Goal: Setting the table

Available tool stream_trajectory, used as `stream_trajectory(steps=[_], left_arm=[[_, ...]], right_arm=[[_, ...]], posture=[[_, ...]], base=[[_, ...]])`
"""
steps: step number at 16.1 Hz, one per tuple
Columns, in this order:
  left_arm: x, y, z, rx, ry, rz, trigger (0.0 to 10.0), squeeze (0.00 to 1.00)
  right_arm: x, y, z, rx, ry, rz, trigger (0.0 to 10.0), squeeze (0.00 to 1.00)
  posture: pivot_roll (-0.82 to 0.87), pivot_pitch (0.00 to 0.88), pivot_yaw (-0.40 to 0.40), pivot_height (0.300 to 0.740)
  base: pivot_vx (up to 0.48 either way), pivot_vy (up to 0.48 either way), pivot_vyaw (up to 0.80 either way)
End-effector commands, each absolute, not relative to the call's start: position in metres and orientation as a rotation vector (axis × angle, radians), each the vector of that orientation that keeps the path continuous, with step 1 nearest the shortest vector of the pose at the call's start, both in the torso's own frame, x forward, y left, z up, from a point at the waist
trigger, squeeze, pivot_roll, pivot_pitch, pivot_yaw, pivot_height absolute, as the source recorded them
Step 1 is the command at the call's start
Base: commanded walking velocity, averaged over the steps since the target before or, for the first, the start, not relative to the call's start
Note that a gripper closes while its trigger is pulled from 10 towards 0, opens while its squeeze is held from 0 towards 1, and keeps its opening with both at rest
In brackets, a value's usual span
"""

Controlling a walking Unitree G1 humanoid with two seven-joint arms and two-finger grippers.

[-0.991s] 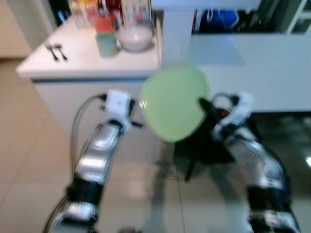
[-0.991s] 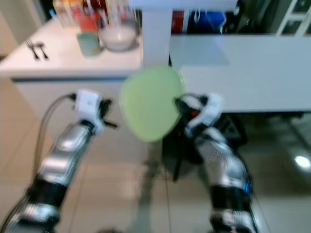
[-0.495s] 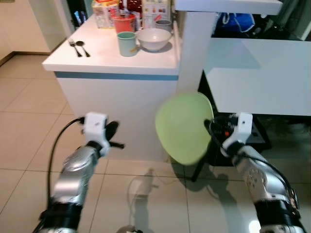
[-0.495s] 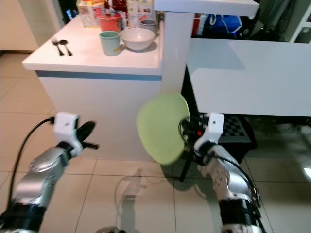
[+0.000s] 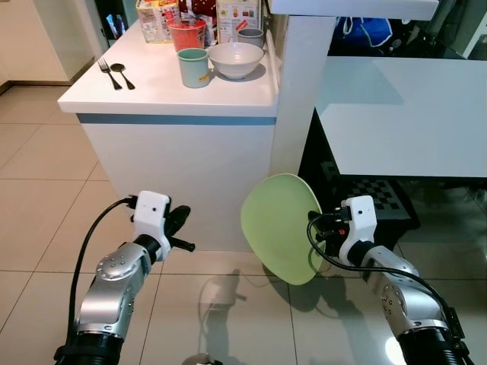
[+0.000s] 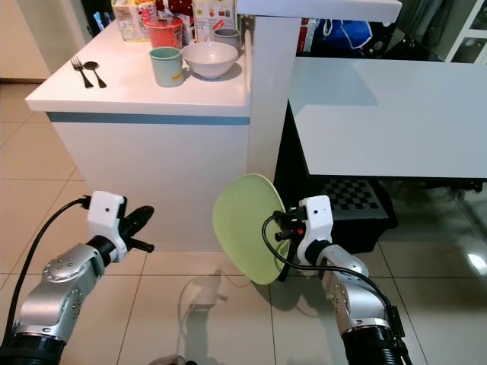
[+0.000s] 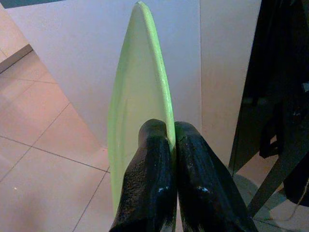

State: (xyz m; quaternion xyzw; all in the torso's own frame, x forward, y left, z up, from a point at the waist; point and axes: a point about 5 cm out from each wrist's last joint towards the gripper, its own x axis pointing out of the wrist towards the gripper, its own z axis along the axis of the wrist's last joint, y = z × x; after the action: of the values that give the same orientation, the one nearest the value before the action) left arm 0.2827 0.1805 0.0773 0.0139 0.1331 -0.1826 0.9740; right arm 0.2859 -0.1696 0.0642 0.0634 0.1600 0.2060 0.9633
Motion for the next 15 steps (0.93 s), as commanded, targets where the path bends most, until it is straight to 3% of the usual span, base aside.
stream_trajectory(steps=[1,12,15], left_arm=[[0.286,0.175,0.086,0.066,0.231,-0.401,10.0,0.0],[0.292,0.161,0.093,0.082,0.193,-0.394,10.0,0.0],[0.295,0.157,0.093,0.104,0.196,-0.383,10.0,0.0]], right_arm=[[0.295,-0.169,0.086,0.126,0.214,0.437,10.0,0.0],[0.293,-0.164,0.083,0.108,0.229,0.468,10.0,0.0],[0.292,-0.163,0.082,0.109,0.232,0.472,10.0,0.0]], posture=[[0.07,0.0,0.008,0.74],[0.06,0.0,0.01,0.74],[0.06,0.0,0.012,0.74]], base=[[0.0,0.0,0.0],[0.0,-0.416,0.0],[0.305,-0.366,0.0]])
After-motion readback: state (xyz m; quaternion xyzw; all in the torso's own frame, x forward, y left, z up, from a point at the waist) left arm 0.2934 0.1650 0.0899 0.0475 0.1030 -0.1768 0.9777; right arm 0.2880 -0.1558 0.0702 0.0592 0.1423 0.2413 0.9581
